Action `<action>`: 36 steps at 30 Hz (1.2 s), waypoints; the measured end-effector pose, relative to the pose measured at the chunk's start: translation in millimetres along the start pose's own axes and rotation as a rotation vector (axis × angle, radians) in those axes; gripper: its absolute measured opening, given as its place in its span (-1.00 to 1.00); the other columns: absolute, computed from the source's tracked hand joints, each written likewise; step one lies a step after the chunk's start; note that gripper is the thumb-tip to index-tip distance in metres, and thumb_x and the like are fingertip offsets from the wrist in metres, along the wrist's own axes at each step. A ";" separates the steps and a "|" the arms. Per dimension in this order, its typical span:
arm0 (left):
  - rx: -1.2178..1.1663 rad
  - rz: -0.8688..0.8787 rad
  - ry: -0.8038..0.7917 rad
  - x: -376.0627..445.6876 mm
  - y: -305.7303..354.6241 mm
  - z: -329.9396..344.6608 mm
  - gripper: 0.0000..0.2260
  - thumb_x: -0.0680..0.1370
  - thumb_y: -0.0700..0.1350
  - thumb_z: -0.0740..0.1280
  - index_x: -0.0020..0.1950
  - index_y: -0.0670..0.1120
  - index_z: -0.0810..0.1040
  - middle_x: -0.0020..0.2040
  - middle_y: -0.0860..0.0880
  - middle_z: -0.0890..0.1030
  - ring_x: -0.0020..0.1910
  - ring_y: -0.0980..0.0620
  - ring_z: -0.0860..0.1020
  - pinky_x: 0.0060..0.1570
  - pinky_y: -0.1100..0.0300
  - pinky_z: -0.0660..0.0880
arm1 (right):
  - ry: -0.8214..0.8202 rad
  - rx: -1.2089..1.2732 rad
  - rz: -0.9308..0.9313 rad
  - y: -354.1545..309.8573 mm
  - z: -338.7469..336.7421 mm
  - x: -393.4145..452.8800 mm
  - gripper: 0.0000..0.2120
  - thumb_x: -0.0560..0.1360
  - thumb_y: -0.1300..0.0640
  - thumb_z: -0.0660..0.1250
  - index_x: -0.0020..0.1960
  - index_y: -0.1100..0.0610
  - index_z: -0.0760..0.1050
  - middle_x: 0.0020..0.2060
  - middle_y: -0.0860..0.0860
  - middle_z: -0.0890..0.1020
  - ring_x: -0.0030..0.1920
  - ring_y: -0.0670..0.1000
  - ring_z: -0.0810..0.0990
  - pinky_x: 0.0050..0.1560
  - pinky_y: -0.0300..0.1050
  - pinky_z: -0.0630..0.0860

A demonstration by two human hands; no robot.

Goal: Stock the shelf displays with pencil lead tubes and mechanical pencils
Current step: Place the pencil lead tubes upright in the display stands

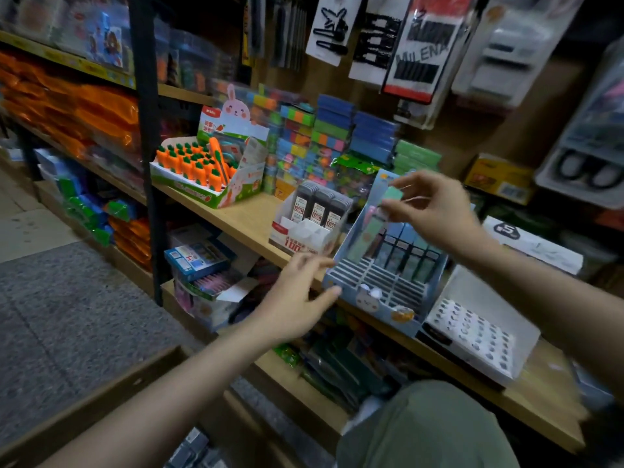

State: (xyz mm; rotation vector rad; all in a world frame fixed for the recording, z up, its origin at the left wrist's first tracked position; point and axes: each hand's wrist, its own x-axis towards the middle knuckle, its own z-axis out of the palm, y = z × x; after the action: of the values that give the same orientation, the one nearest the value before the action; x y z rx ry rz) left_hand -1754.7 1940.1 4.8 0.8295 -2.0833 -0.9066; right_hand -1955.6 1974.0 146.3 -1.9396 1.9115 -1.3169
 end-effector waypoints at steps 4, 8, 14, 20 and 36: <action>0.425 0.135 -0.181 -9.5 -12.9 22.4 -0.39 0.59 0.14 0.25 0.56 0.17 0.02 0.54 0.26 -0.13 0.53 0.17 -0.11 0.46 0.01 0.06 | 0.160 -0.315 -0.038 28.0 -49.7 -3.7 -0.76 0.39 0.12 0.54 0.00 0.06 0.55 -0.18 0.02 0.67 -0.21 -0.05 0.68 -0.14 -0.11 0.62; 0.599 0.187 -0.180 -13.5 -21.6 32.6 -0.35 0.60 0.11 0.24 0.59 0.12 -0.05 0.57 0.11 -0.24 0.55 0.09 -0.27 0.51 0.00 -0.02 | 0.142 -0.427 -0.066 53.5 -58.0 -20.3 -0.77 0.41 0.14 0.54 -0.04 0.03 0.52 -0.27 -0.13 0.59 -0.26 -0.25 0.56 -0.30 -0.52 0.41; 0.624 0.218 -0.116 -12.8 -24.5 32.9 -0.34 0.60 0.10 0.24 0.58 0.12 -0.07 0.57 0.09 -0.15 0.56 0.05 -0.18 0.52 0.02 0.03 | 0.107 -0.487 -0.079 70.9 -45.2 -23.0 -0.80 0.44 0.20 0.50 -0.01 0.09 0.52 -0.17 -0.05 0.58 -0.26 -0.11 0.57 -0.22 -0.23 0.51; 0.655 0.220 -0.122 -12.4 -26.5 33.0 -0.34 0.60 0.08 0.25 0.58 0.10 -0.07 0.58 0.06 -0.16 0.57 0.04 -0.19 0.52 0.02 0.01 | 0.058 -0.501 -0.093 77.1 -37.1 -24.9 -0.78 0.44 0.21 0.49 -0.07 0.06 0.46 -0.19 -0.06 0.55 -0.24 -0.04 0.57 -0.24 -0.22 0.41; 0.679 0.215 -0.151 -12.5 -24.2 30.6 -0.27 0.58 0.02 0.30 0.59 0.10 -0.11 0.57 0.07 -0.19 0.56 0.04 -0.20 0.51 0.01 0.03 | -0.005 -1.033 -0.165 74.8 -35.5 -28.0 -0.80 0.44 0.12 0.49 -0.01 0.21 0.64 -0.03 0.12 0.59 0.00 0.18 0.52 -0.20 -0.02 0.47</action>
State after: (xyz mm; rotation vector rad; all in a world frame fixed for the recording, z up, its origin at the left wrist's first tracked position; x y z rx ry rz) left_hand -1765.7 1946.7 -34.1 0.8562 -2.5957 -0.1310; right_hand -2029.7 2000.1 108.0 -2.4882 2.7875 -0.2686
